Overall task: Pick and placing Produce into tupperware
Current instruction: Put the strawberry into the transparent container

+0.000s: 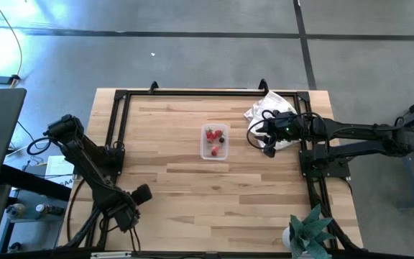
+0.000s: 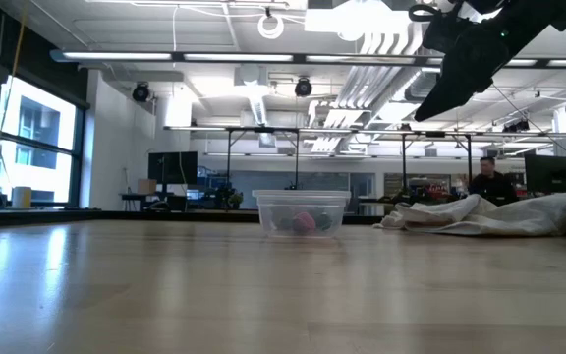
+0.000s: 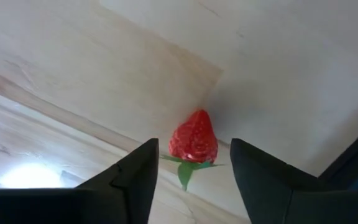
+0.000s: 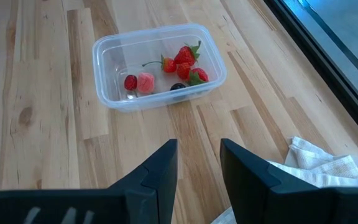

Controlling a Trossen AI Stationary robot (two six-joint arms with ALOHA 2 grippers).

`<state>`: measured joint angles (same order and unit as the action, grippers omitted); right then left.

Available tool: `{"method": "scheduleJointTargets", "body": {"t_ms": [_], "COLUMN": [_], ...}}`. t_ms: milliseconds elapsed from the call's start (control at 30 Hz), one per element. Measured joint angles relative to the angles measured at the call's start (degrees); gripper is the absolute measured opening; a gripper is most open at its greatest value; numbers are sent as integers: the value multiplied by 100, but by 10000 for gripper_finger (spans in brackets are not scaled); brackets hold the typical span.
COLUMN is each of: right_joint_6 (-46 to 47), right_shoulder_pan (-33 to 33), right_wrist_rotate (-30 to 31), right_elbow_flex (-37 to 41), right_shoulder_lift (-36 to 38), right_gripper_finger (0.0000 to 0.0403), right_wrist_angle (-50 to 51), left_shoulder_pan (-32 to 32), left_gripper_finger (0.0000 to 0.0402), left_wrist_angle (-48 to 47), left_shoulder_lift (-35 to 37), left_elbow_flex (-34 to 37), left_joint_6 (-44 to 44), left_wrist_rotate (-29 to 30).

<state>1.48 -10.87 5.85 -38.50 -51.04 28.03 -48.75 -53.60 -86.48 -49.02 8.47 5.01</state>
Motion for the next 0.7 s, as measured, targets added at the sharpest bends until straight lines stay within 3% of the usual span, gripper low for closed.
{"method": "scheduleJointTargets", "body": {"t_ms": [700], "right_joint_6": [0], "right_shoulder_pan": [0], "right_wrist_rotate": [-1], "right_elbow_flex": [0], "right_shoulder_lift": [1], "right_gripper_finger": [112], "right_wrist_angle": [0], "left_shoulder_pan": [4], "left_gripper_finger": [177], "left_wrist_angle": [557], "left_shoulder_lift": [-4], "left_elbow_flex": [468], "left_joint_6": [284], "left_wrist_rotate": [-74]}}
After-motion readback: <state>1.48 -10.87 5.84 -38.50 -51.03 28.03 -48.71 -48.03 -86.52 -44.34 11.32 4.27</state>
